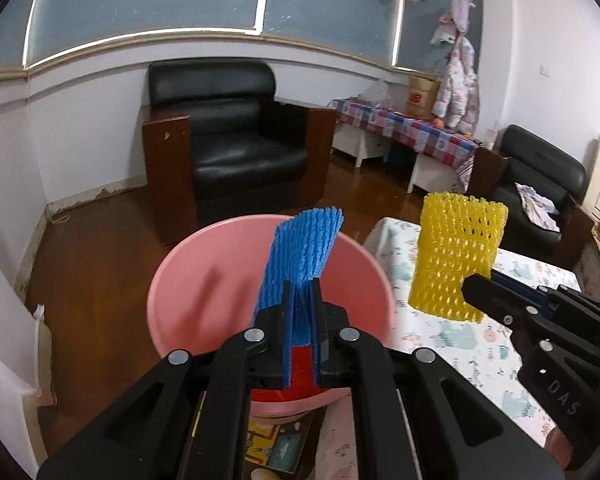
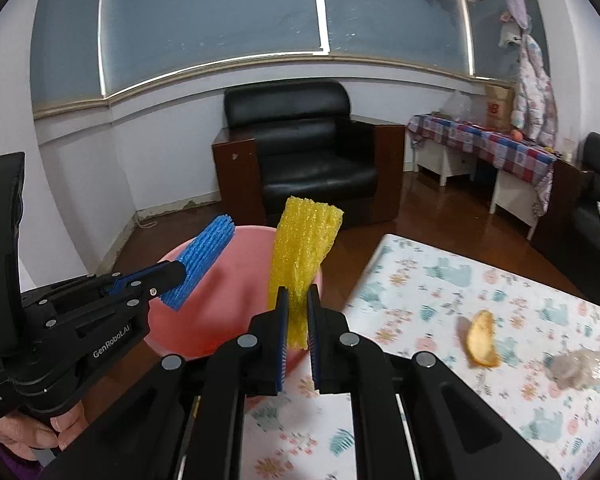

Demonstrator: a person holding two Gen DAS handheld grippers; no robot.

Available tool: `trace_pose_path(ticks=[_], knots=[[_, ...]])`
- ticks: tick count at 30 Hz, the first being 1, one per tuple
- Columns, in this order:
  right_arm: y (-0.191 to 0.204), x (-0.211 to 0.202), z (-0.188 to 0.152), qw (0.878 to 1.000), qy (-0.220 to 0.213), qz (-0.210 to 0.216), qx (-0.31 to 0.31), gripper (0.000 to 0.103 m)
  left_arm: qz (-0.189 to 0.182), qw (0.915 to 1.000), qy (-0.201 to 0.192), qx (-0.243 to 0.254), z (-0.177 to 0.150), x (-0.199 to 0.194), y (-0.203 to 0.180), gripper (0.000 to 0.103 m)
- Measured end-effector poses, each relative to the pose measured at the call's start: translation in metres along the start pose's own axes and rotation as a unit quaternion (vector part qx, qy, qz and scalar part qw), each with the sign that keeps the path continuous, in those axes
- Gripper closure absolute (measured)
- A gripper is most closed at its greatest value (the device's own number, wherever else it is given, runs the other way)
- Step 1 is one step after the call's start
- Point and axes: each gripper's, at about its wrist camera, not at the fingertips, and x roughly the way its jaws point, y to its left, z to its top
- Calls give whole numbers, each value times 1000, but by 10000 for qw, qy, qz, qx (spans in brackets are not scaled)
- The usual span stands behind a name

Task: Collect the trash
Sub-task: 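Lift and carry the blue and yellow mesh sleeves with both tools over the pink bucket, then open both tools to drop the mesh sleeves into the bucket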

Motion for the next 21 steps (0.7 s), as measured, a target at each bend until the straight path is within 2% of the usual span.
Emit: trace_pose_path(ticks=[11, 15, 16, 17, 19, 21], knots=[[20, 51, 0, 9986, 308, 410, -133, 94, 132, 9992, 252, -273, -1, 21, 27, 96], [21, 60, -2, 9980, 407, 470, -111, 93, 157, 9991, 324, -206, -1, 26, 29, 91], [21, 61, -3, 9979, 422, 483, -107, 87, 135, 9991, 337, -226, -1, 27, 30, 88], [20, 63, -3, 9977, 437, 505, -96, 76, 120, 9989, 346, -279, 0, 28, 30, 81], [18, 64, -4, 9976, 415, 545, -56, 66, 70, 9987, 363, -342, 0, 29, 33, 73], [17, 64, -5, 9974, 423, 574, -45, 66, 48, 9987, 353, -375, 1, 30, 36, 70]])
